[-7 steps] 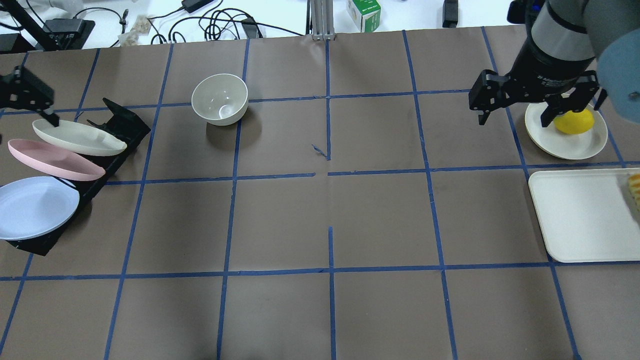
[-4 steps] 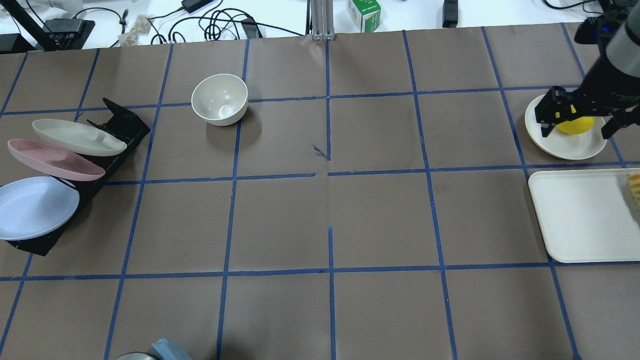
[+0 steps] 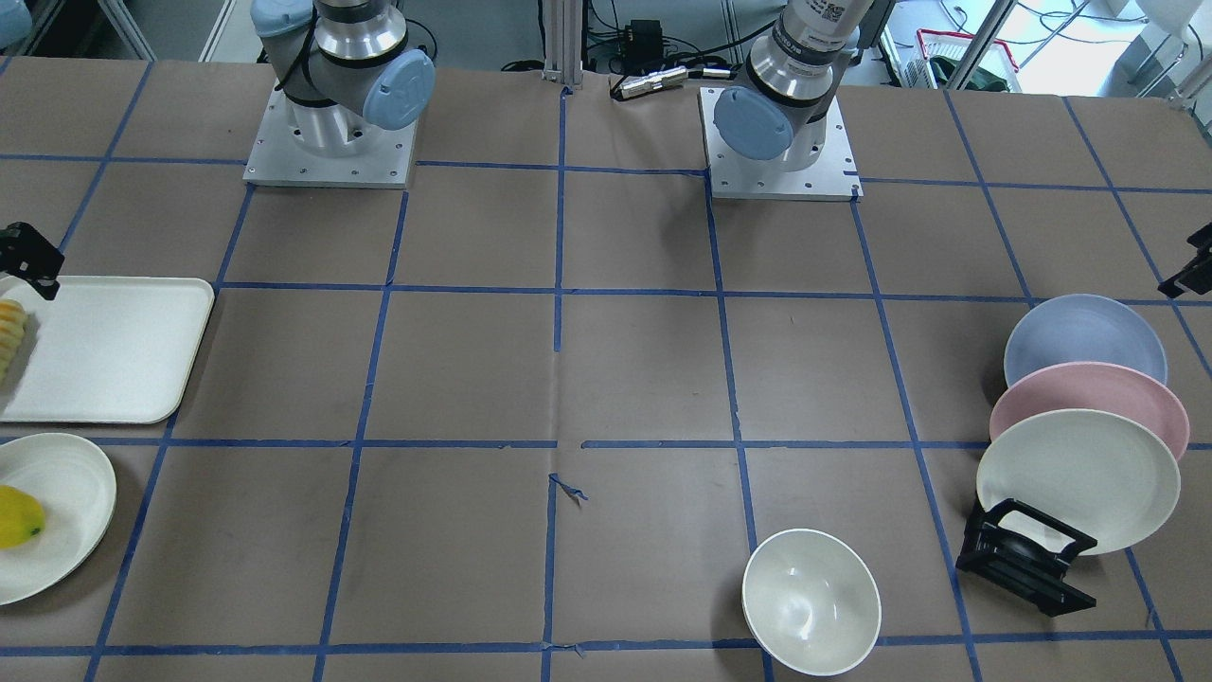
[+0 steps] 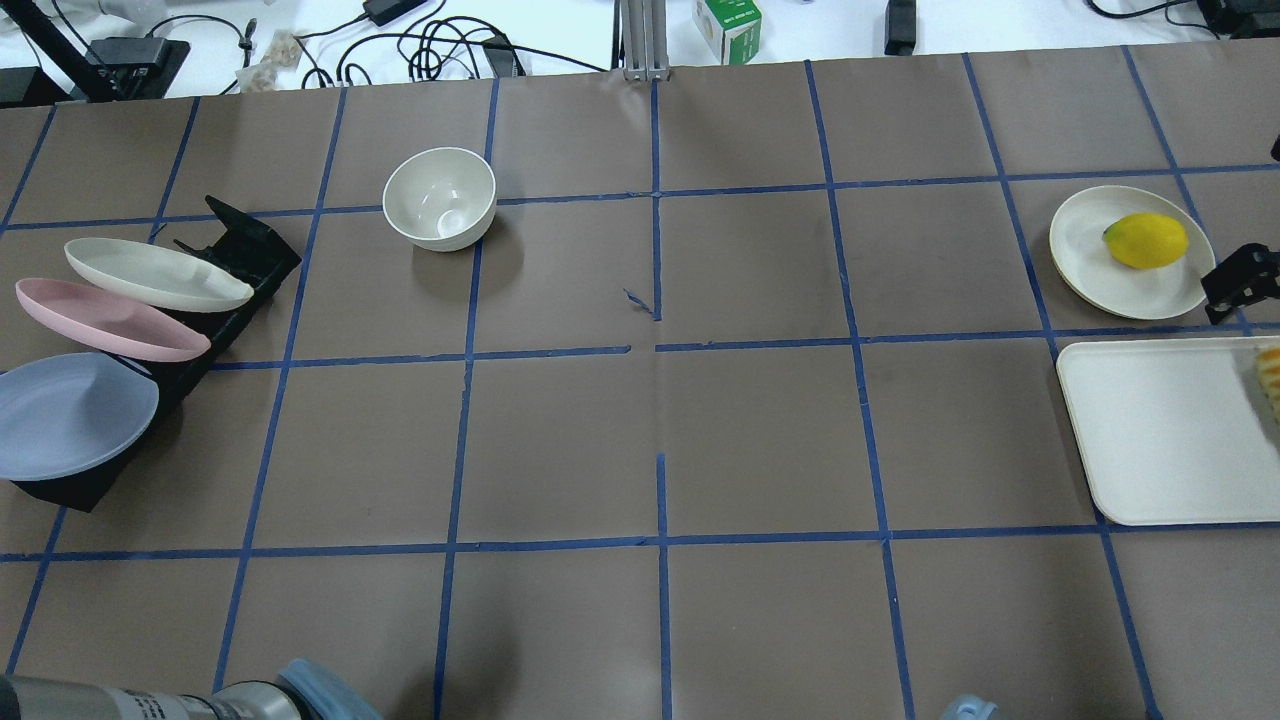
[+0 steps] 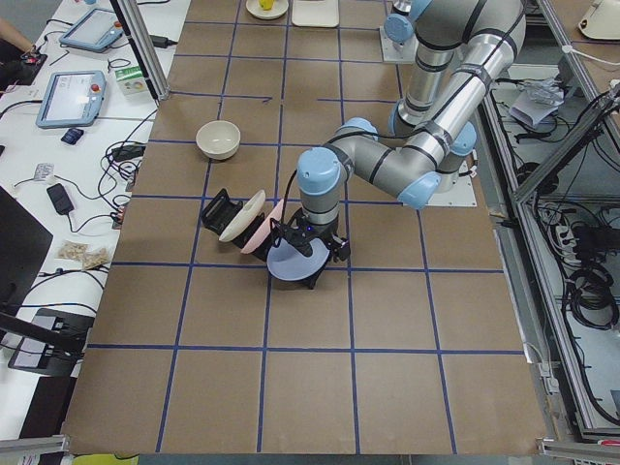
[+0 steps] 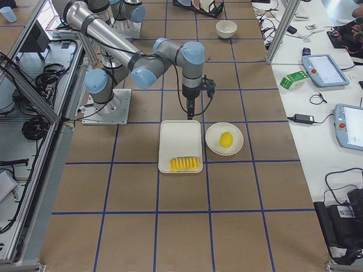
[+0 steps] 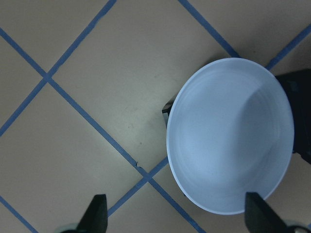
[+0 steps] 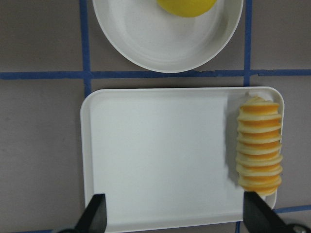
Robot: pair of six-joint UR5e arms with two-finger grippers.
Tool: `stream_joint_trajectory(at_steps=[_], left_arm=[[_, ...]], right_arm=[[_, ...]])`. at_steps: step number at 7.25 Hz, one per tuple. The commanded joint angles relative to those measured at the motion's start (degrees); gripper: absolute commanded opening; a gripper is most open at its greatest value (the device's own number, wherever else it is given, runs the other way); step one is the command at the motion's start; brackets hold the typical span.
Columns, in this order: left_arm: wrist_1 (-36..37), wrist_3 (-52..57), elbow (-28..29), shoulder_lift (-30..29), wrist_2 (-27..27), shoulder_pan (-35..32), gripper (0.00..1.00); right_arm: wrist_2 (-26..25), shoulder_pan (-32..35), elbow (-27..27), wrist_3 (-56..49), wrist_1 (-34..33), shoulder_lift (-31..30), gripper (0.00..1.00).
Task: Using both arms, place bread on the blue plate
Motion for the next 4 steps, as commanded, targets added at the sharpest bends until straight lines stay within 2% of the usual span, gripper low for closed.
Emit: stream_joint_trajectory(at_steps=[1, 2, 3, 4], left_arm=[[2.47, -1.33, -2.19, -2.87, -0.25, 0.63, 1.0], [2.91, -1.34, -2.1, -4.1, -0.43, 0.63, 1.0], [2.91, -1.34, -2.19, -4.9, -0.43, 0.63, 1.0], [4.83, -1.34, -2.28, -6.12, -0.52, 0.63, 0.99]], right_arm=[[0.31, -6.42, 0.25, -7.5, -8.77, 8.44, 1.0], [0.13, -7.84, -0.01, -16.31, -14.74, 12.58, 1.0], [0.57, -10.9, -0.19, -21.1, -17.58, 14.97, 1.0], [0.75, -11.62, -0.36, -20.97, -17.79, 17.26, 1.0]])
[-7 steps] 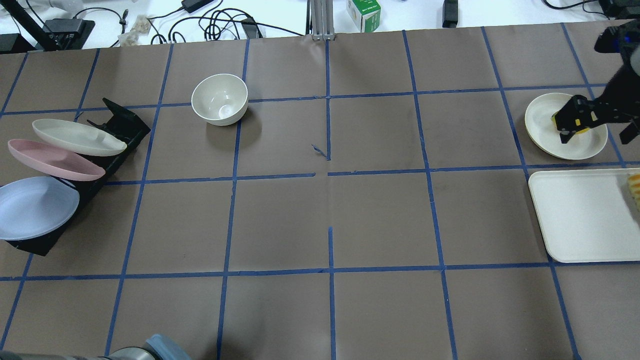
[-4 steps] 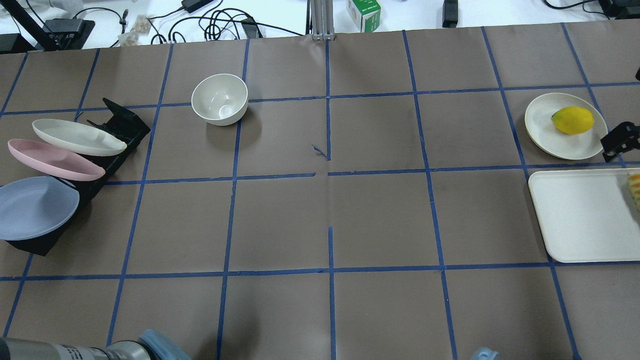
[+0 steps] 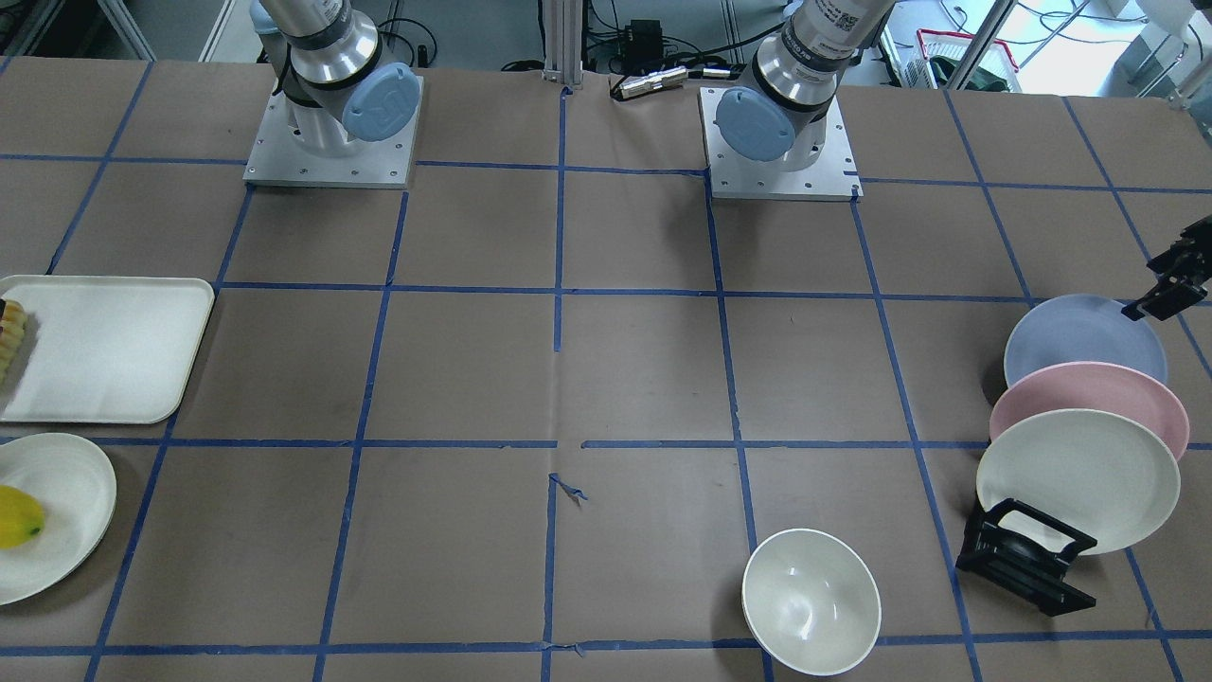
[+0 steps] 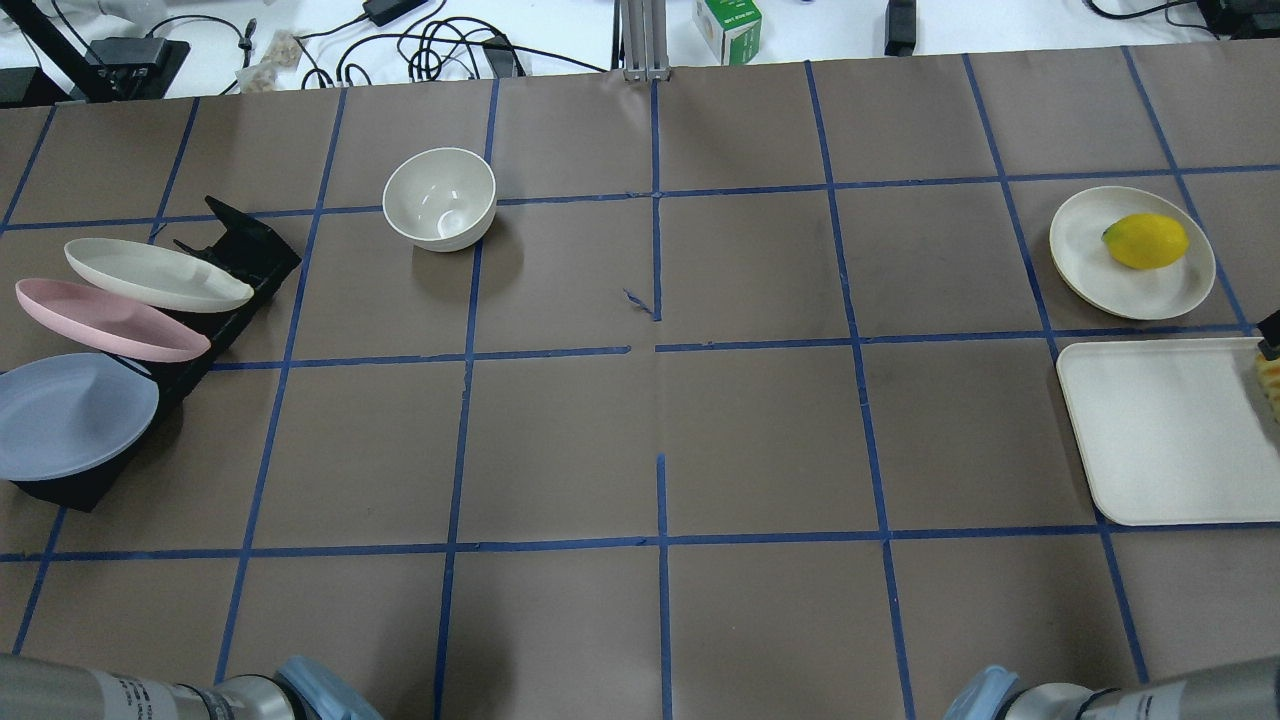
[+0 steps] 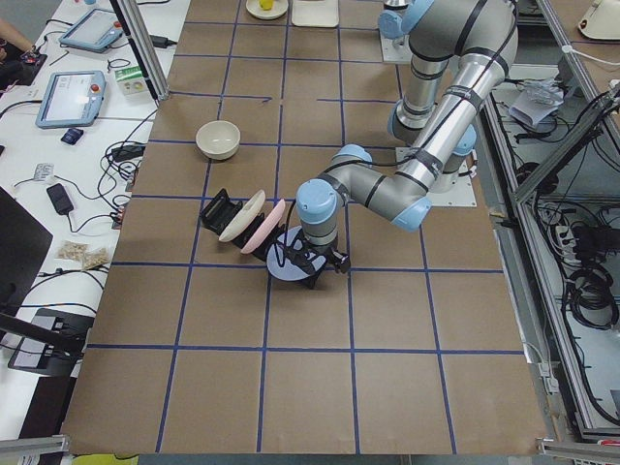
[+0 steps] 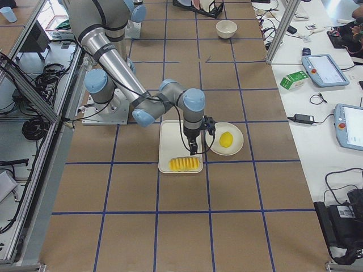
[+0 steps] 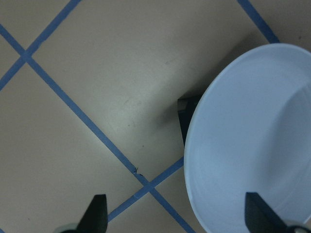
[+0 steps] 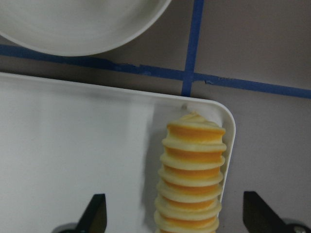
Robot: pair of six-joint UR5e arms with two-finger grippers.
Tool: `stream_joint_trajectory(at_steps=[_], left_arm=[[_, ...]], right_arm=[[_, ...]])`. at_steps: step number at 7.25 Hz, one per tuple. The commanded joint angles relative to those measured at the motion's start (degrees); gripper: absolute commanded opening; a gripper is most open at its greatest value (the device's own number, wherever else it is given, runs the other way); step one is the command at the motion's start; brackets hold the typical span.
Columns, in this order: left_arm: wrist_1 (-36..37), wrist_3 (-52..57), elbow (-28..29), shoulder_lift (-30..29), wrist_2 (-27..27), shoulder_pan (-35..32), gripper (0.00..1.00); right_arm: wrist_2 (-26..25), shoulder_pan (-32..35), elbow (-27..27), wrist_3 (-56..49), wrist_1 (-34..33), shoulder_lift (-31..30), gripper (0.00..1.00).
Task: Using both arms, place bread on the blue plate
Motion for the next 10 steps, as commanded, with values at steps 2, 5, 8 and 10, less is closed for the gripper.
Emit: stream_joint_trajectory(at_steps=[2, 5, 8, 10], left_arm=[[3.49, -0.14, 0.05, -2.64, 0.08, -0.34, 0.94], [2.88, -0.31, -0.12, -3.35, -0.18, -0.34, 0.77], [2.87, -3.04, 0.4, -3.43, -0.27, -0.52, 0.37], [3.14, -3.65, 0.4, -3.44, -0.36, -0.61, 0.16]], right_arm=[[0.18, -3.47, -0.4, -2.56, -3.58, 5.73, 1.0], [0.27, -3.75, -0.4, -0.2, -3.84, 7.59, 1.0], [0.01, -3.75, 0.22, 2.98, -2.97, 7.33, 0.16], [-0.69, -3.4, -0.39, 3.77, -0.6, 6.8, 0.0]])
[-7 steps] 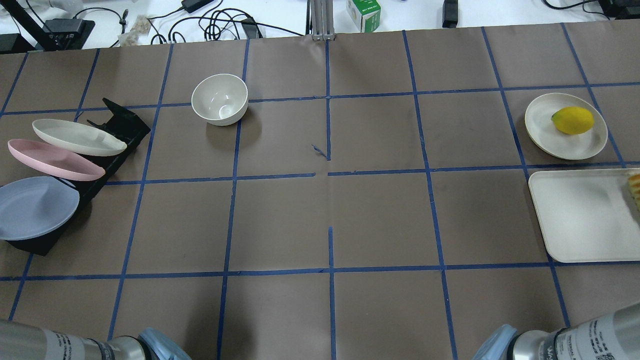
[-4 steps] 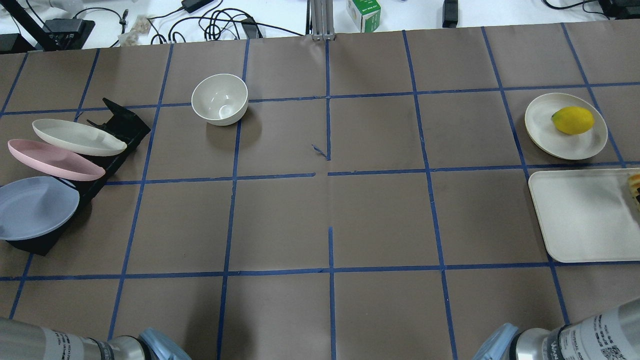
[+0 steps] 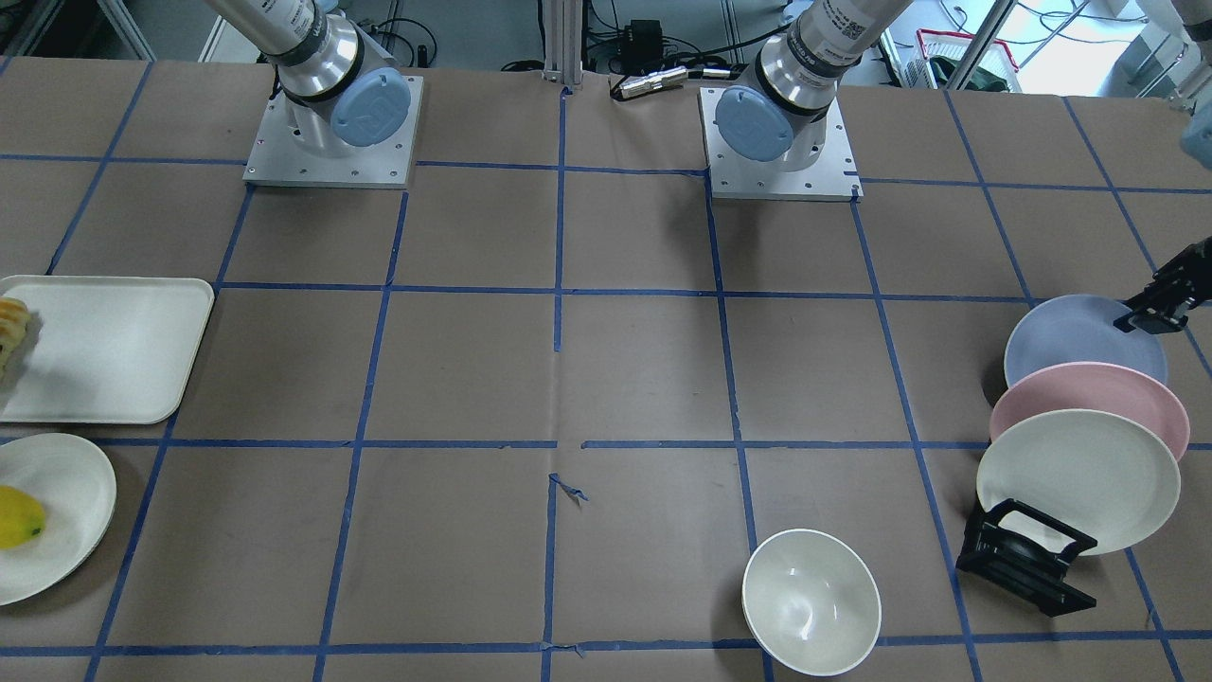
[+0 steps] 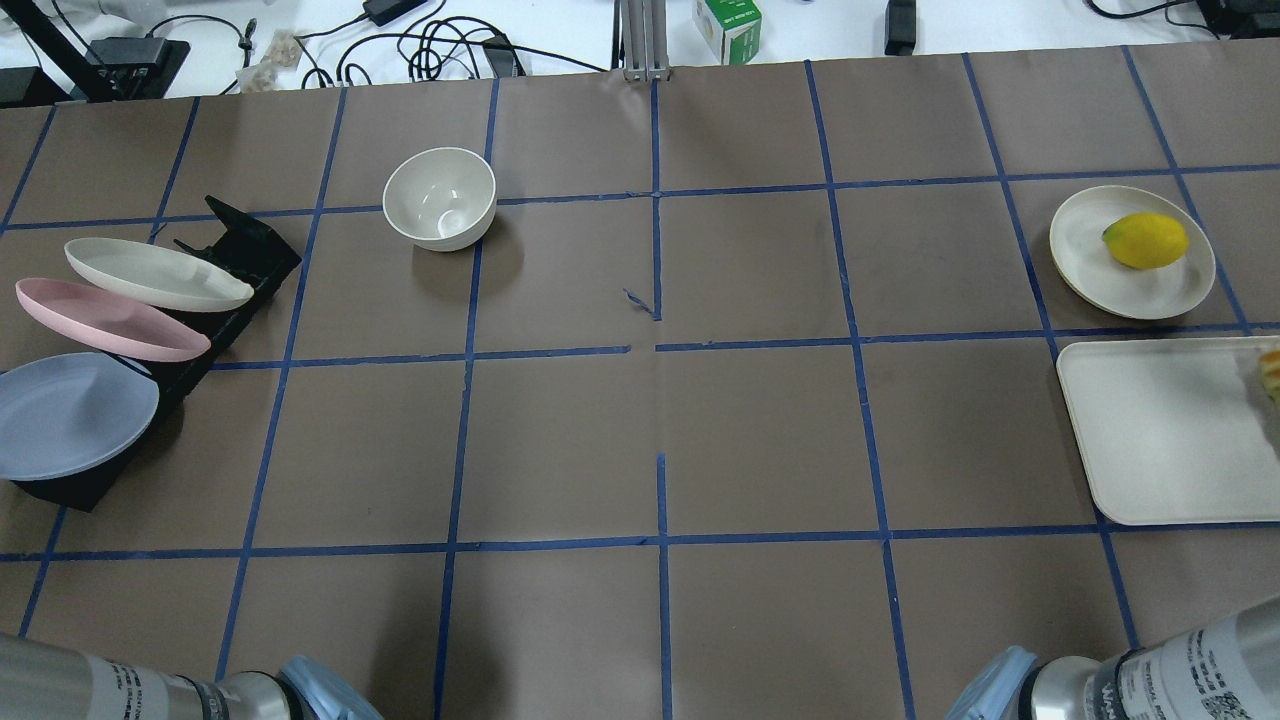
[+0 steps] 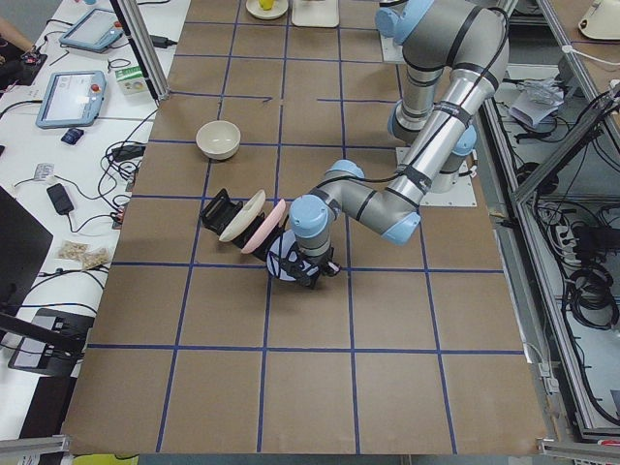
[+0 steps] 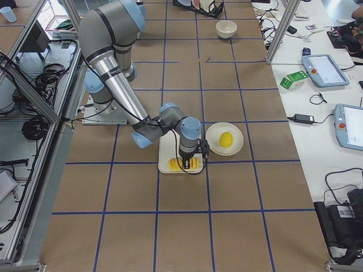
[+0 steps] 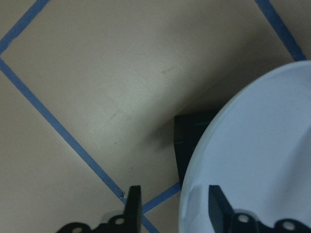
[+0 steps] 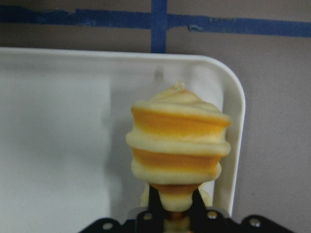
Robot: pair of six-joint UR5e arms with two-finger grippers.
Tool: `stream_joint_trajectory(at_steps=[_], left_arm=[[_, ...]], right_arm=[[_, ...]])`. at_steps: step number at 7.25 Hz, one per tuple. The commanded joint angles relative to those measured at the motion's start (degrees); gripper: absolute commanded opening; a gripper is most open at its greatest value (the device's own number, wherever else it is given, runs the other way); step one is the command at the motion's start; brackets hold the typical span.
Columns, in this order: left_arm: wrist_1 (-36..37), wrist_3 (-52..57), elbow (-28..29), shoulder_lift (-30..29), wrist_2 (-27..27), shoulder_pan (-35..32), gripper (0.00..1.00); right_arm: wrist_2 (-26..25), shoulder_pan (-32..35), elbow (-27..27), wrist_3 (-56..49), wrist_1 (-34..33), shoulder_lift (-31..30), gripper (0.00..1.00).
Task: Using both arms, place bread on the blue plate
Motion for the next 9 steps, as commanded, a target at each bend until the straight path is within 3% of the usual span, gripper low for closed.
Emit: stream_joint_trajectory(at_steps=[1, 3, 6, 9], left_arm=[[0.65, -0.55, 0.31, -0.06, -0.1, -0.3, 0.08], [0.65, -0.56, 0.49, 0.03, -0.18, -0.3, 0.0], [-0.48, -0.12, 2.15, 2.65, 0.69, -2.22, 0.0], [-14.51, 0.59, 9.17, 6.69, 4.46, -2.06, 0.0]], right_arm=[[-0.5, 0.38, -0.35, 0.37, 2.0, -1.15, 0.0], [-0.42, 2.64, -1.14, 3.5, 8.65, -7.63, 0.0], [-0.24, 11.77, -4.12, 17.11, 23.06, -15.38, 0.0], [0.37, 20.38, -4.48, 25.62, 26.33, -17.23, 0.0]])
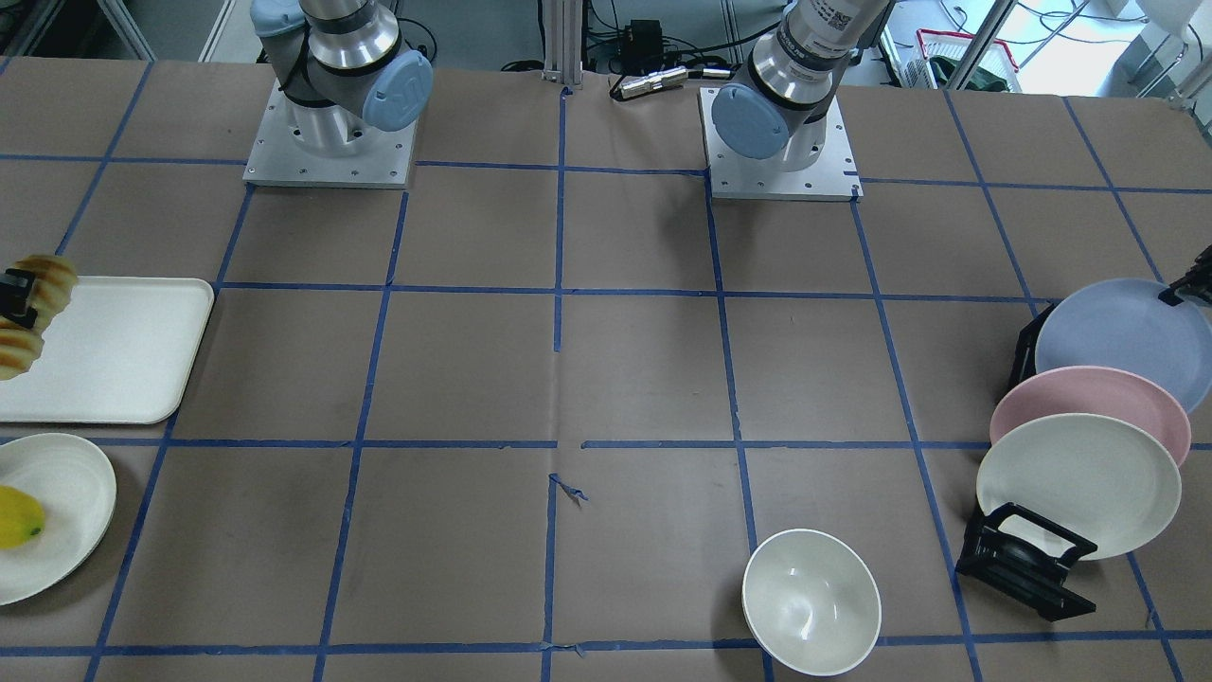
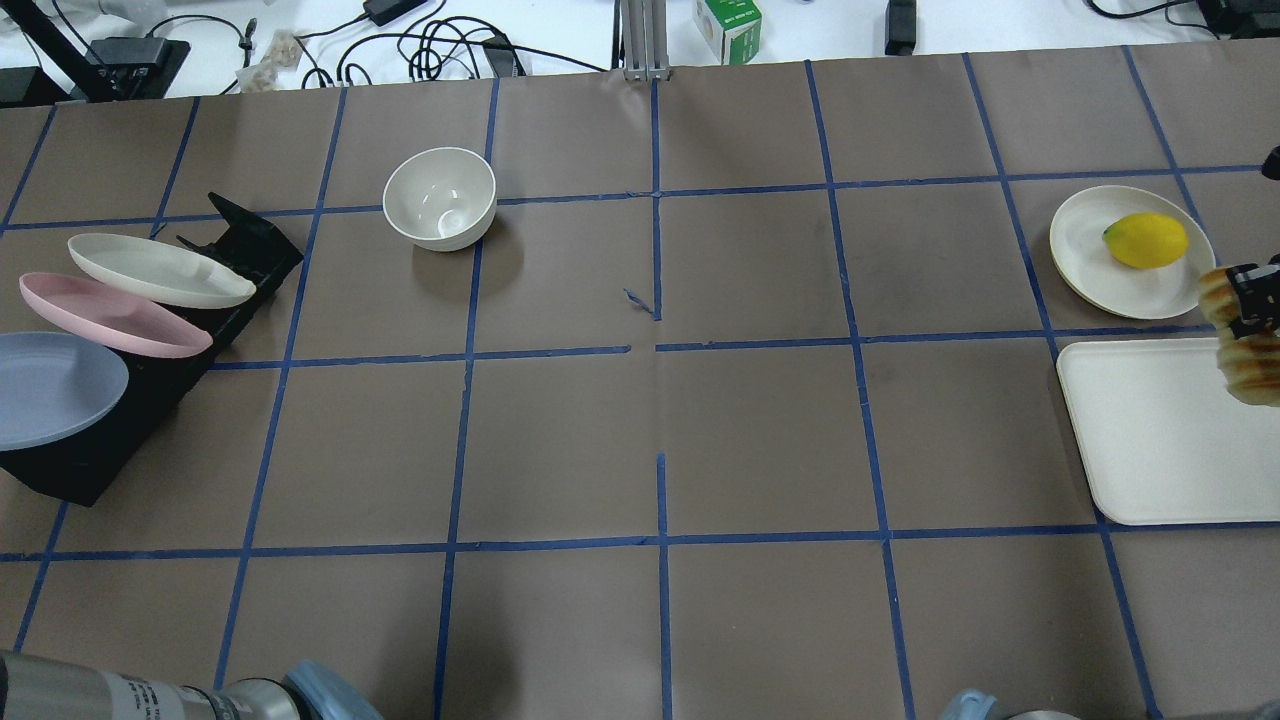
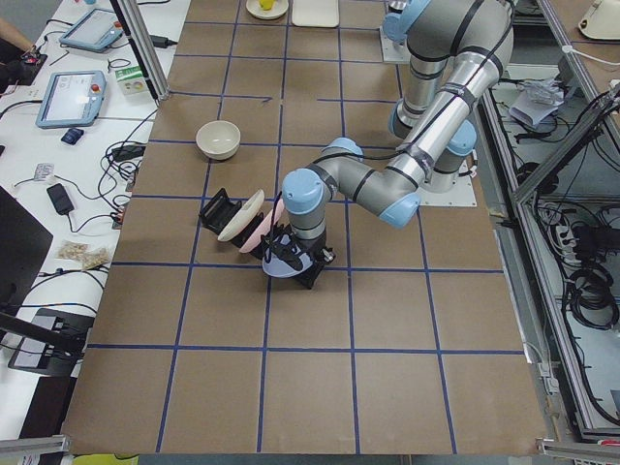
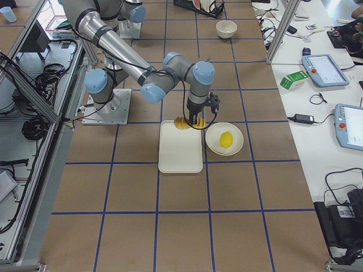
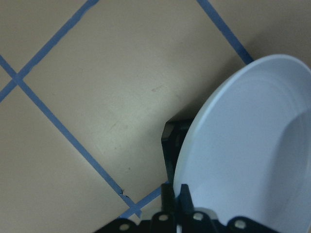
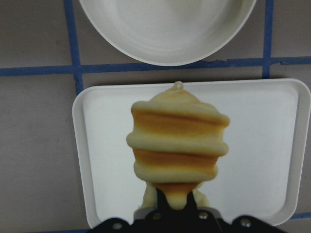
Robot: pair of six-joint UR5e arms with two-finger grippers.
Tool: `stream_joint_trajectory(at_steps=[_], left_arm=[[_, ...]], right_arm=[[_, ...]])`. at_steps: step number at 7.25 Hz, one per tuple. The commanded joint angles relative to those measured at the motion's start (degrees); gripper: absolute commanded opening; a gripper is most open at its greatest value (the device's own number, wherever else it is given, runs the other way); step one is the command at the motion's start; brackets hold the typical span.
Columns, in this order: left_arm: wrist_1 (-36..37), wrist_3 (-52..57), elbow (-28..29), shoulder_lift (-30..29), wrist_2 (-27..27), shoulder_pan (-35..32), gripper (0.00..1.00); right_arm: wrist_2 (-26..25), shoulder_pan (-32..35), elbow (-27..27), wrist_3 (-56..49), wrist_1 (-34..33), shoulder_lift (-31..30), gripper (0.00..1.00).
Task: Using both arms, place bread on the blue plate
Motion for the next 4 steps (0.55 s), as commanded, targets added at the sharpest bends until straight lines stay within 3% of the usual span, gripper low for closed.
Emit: stream_joint_trajectory(at_steps=[1, 2, 4], left_arm=[[-12.92, 0.21, 4.62, 4.43, 2.43, 0.08, 0.0], [-22.3, 0.12, 5.07, 8.19, 3.83, 0.0, 0.0], [-30.36, -0.75, 3.5, 14.97, 3.24, -0.7, 0.0]], right_arm=[[0.98, 9.19, -0.28, 13.83, 3.77, -2.44, 0.0], [1.77, 14.55, -0.72, 22.53, 4.75, -4.36, 0.0], [2.04, 24.48, -1.6, 36.7, 5.29, -5.44, 0.0]])
